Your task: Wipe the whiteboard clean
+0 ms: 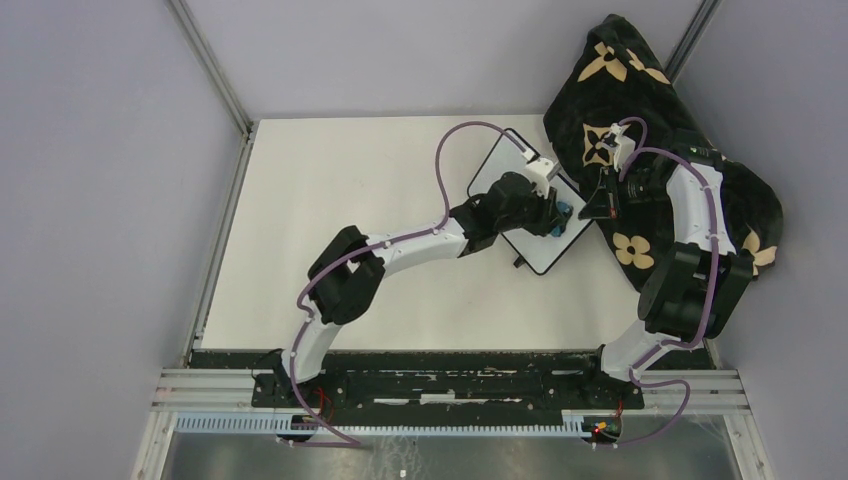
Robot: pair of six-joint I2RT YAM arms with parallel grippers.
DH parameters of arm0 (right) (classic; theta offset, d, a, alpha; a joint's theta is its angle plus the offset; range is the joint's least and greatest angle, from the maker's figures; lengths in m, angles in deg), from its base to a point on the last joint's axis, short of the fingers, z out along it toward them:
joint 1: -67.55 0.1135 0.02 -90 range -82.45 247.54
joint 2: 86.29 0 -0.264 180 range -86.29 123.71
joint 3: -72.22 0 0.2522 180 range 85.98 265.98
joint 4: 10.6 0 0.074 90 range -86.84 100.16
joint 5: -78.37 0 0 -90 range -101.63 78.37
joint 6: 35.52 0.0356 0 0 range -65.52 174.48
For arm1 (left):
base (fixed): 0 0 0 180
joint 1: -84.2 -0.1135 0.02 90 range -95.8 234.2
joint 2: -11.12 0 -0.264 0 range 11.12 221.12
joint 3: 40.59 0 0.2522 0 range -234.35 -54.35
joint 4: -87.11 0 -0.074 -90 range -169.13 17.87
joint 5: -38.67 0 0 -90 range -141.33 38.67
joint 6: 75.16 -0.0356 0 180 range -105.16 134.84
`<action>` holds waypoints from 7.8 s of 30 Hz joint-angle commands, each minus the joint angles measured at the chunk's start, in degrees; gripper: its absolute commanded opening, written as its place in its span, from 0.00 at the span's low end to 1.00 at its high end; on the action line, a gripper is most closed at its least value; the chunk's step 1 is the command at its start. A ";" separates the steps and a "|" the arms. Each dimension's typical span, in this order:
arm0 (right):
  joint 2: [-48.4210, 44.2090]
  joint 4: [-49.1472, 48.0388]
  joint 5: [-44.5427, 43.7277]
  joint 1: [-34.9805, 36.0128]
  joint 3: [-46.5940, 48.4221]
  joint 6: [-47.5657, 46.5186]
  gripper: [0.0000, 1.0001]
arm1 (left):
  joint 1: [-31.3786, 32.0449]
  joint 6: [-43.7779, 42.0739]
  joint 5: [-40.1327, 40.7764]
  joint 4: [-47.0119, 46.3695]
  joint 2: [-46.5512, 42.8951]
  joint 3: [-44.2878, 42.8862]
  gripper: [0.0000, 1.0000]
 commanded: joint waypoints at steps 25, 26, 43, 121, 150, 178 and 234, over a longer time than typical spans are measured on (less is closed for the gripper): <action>-1.69 2.65 2.06 1.01 1.20 -2.76 0.01 | 0.90 -9.93 12.03 9.40 6.07 -13.90 0.03; -1.71 2.58 2.06 1.07 1.20 -2.74 0.00 | 0.57 -10.01 12.18 9.58 6.12 -13.75 0.03; -1.34 2.61 2.08 1.08 1.30 -2.82 0.01 | -7.65 -10.16 13.14 7.50 3.47 -4.04 0.03; -0.48 3.25 2.58 1.03 1.65 -3.75 0.01 | -6.27 -6.32 8.63 0.07 -1.92 5.63 0.03; -1.02 3.75 2.85 1.05 1.52 -4.21 0.00 | -2.30 -7.13 10.83 2.36 0.72 -0.08 0.03; -0.70 3.99 3.07 1.07 1.56 -4.58 0.01 | 4.42 -6.20 9.13 0.43 -2.22 2.13 0.03; -0.01 6.50 4.72 1.12 2.87 -5.78 0.01 | 6.01 -6.39 8.36 0.15 2.90 -2.51 0.03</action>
